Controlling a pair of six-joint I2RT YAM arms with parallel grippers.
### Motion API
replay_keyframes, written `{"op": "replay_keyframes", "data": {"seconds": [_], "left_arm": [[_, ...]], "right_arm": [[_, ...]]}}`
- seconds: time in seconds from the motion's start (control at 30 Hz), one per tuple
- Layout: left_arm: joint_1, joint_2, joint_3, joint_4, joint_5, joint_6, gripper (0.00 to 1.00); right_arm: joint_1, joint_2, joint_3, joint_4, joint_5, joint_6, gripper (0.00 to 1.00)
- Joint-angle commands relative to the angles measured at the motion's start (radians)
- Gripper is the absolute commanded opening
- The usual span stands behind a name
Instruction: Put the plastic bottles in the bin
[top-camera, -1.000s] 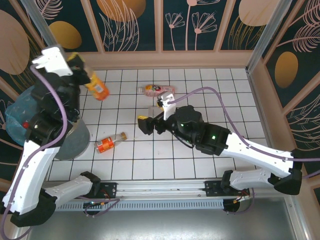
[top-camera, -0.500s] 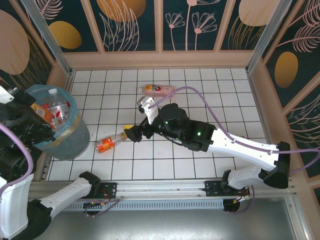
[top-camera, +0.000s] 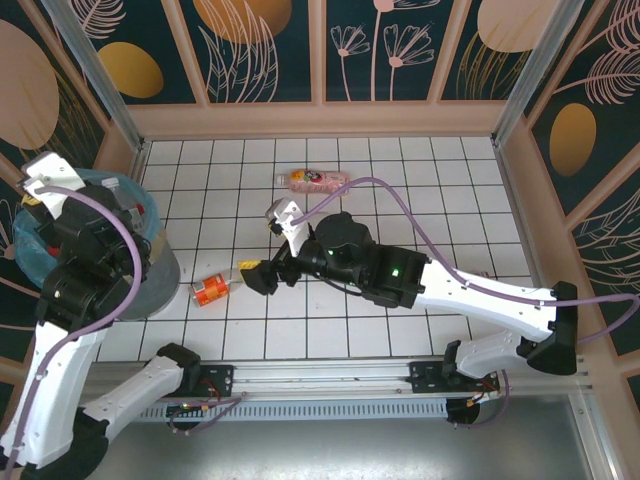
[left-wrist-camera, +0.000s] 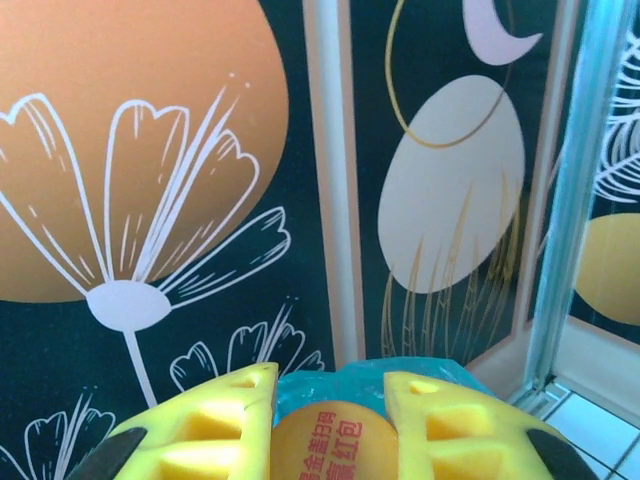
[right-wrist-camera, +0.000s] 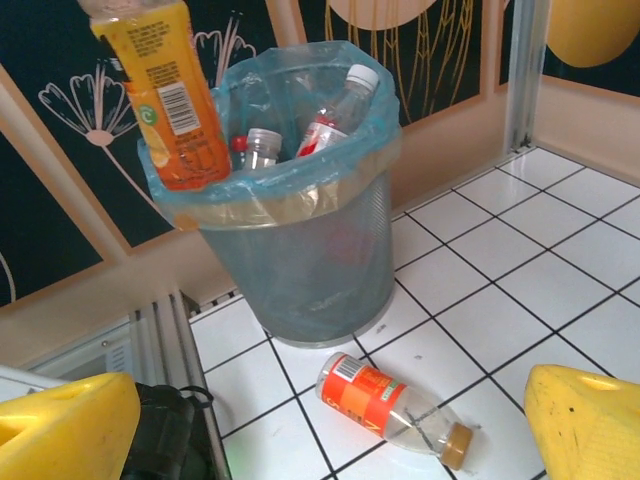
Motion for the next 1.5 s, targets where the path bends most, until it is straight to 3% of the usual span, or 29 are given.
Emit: {"op": "replay_keyframes", "data": {"seconds": [0.0, 0.07, 0.1, 0.3, 0.43, 0.77, 1.0, 1.23, 1.4, 1.47], "left_arm": [[0.219, 0.043, -0.074, -0.109, 0.288, -0.098, 0.0], [0.338, 0.083, -0.104, -0.105, 0.414, -0.119, 0.0], [0.356, 0.1, -0.116, -0.096, 0.43, -0.121, 0.0], [0.361, 0.133, -0.046, 0.034, 0.408, -0.041, 0.0], [0.362, 0.156, -0.003, 0.035, 0.391, -0.003, 0.0], [0.362, -0.01, -0.289, -0.065, 0.433, -0.187, 0.0], [0.369, -0.04, -0.387, -0.024, 0.435, -0.208, 0.0], [0.422, -0.039, -0.421, -0.004, 0.517, -0.218, 0.0], [0.429, -0.044, -0.329, -0.036, 0.545, -0.204, 0.26], [0.428, -0.047, -0.28, -0.063, 0.566, -0.205, 0.31]], "right_arm": [[0.025, 0.012, -0.001, 0.04, 0.018, 0.004, 0.99], [0.041, 0.018, 0.003, 0.029, 0.04, -0.012, 0.99], [0.049, 0.02, 0.007, 0.024, 0.051, -0.02, 0.99], [0.064, 0.031, 0.004, 0.029, 0.089, -0.033, 0.99], [0.065, 0.049, 0.003, 0.029, 0.089, -0.043, 0.99], [0.067, 0.083, 0.021, -0.024, 0.05, -0.08, 0.99], [0.069, 0.116, 0.055, -0.047, 0.04, -0.075, 0.99], [0.084, 0.147, 0.093, -0.062, 0.052, -0.068, 0.99], [0.092, 0.183, 0.137, -0.078, 0.051, -0.084, 0.99], [0.095, 0.197, 0.154, -0.081, 0.052, -0.096, 0.99]]}}
